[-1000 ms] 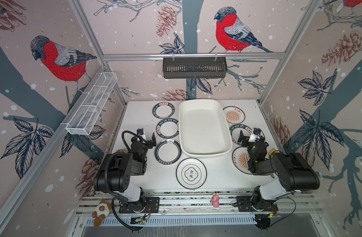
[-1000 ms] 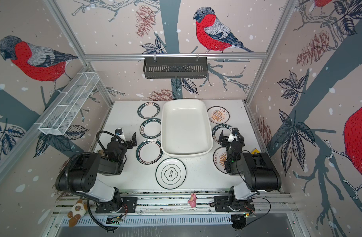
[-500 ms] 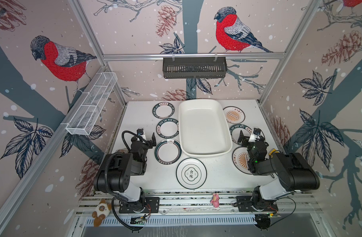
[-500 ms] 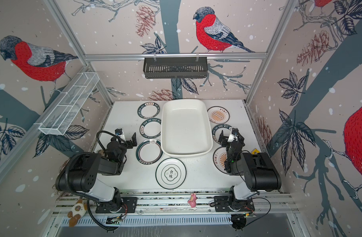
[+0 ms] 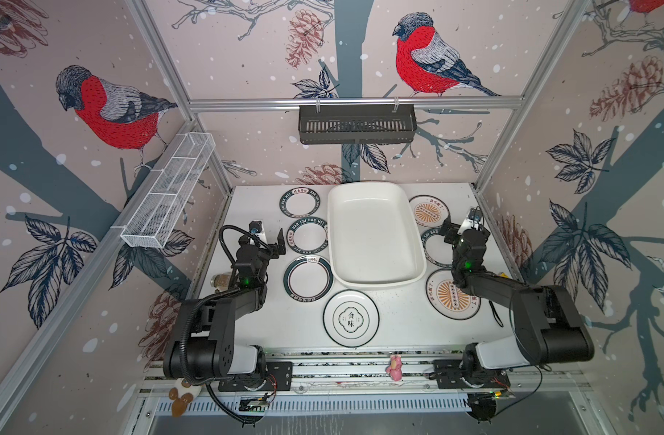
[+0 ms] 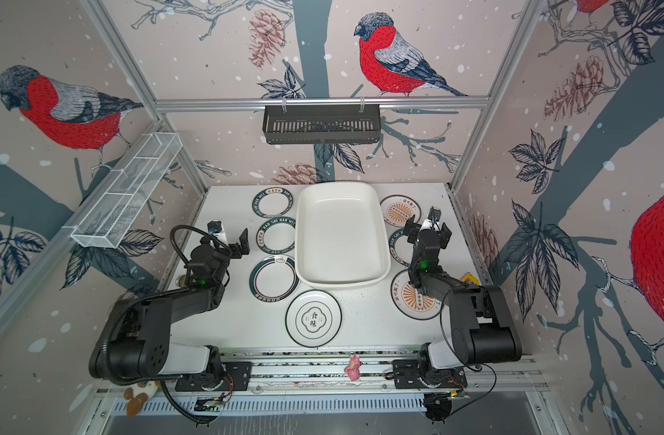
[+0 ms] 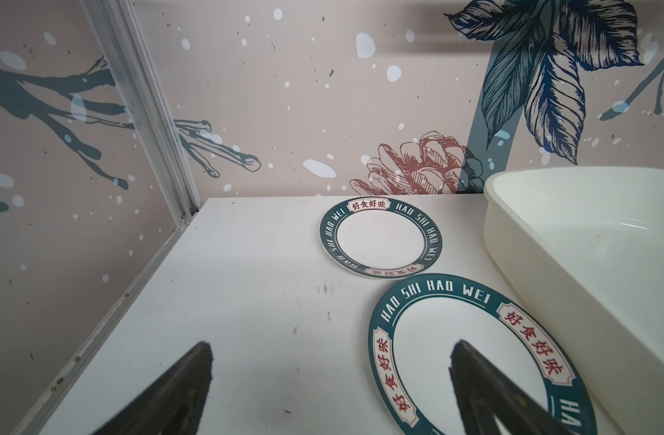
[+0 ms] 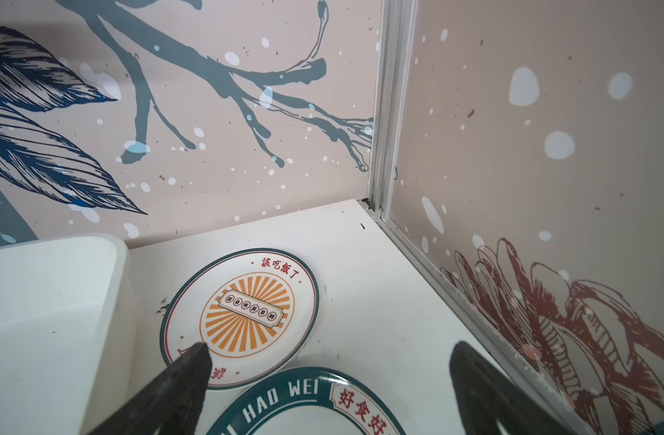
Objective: Place the plates into the plastic bin on the countertop
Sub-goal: Pick up the plate from the top-right of the table.
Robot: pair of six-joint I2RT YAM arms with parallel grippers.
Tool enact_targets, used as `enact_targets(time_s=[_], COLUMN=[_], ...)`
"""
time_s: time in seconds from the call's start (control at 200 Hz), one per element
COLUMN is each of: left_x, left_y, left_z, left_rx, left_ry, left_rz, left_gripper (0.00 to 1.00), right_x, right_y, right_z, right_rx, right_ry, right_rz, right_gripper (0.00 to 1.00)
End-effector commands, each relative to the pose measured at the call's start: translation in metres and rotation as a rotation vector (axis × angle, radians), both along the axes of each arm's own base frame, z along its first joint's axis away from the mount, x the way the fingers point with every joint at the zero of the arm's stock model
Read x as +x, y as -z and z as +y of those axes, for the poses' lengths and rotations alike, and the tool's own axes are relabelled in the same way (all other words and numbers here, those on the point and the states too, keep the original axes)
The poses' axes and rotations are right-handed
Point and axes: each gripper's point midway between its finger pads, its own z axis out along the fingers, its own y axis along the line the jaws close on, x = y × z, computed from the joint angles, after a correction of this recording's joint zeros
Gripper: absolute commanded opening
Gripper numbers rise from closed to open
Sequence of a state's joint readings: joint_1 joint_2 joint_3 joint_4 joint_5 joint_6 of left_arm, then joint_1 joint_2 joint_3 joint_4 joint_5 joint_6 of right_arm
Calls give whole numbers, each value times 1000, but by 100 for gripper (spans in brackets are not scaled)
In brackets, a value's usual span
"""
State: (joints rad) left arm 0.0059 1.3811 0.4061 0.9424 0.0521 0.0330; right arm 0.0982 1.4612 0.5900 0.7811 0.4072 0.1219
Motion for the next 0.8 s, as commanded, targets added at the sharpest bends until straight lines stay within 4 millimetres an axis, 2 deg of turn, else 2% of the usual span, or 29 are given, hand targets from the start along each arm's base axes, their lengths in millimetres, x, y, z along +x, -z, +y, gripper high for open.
enact_targets(time_s=[0.0, 0.09, 0.185, 0.285, 0.44, 0.535, 0.67, 0.73, 0.745, 0.795], left_x=[2, 8, 11, 9, 6, 5, 6, 3, 6, 5], left_y=[8, 4, -2, -10, -26, -32, -38, -31, -41, -43], left_z=[-9, -14, -17, -25, -38, -45, -49, -50, -50, -51], left_rx=[65, 88, 107, 125, 119, 118, 120, 107, 105, 94], left_ry=[54, 86, 116, 171, 255, 302, 320, 330, 328, 328], left_rz=[102, 179, 251, 297, 344, 369, 412, 456, 439, 453], left_gripper=[98, 98, 97, 97, 98, 97, 97, 97, 97, 97], right_x=[-9, -6, -1, 2, 9, 16, 28, 31, 32, 35], right_y=[35, 40, 48, 45, 35, 31, 40, 42, 42, 42], right_z=[-17, -15, -2, 6, 3, 3, 1, 2, 3, 4], right_rx=[42, 129, 209, 338, 555, 581, 594, 606, 608, 616], right_ry=[156, 194, 116, 26, -115, -155, -160, -175, -181, -187], right_rz=[239, 318, 379, 381, 326, 309, 345, 341, 340, 343], right_gripper=[100, 100, 100, 100, 100, 100, 100, 100, 99, 98])
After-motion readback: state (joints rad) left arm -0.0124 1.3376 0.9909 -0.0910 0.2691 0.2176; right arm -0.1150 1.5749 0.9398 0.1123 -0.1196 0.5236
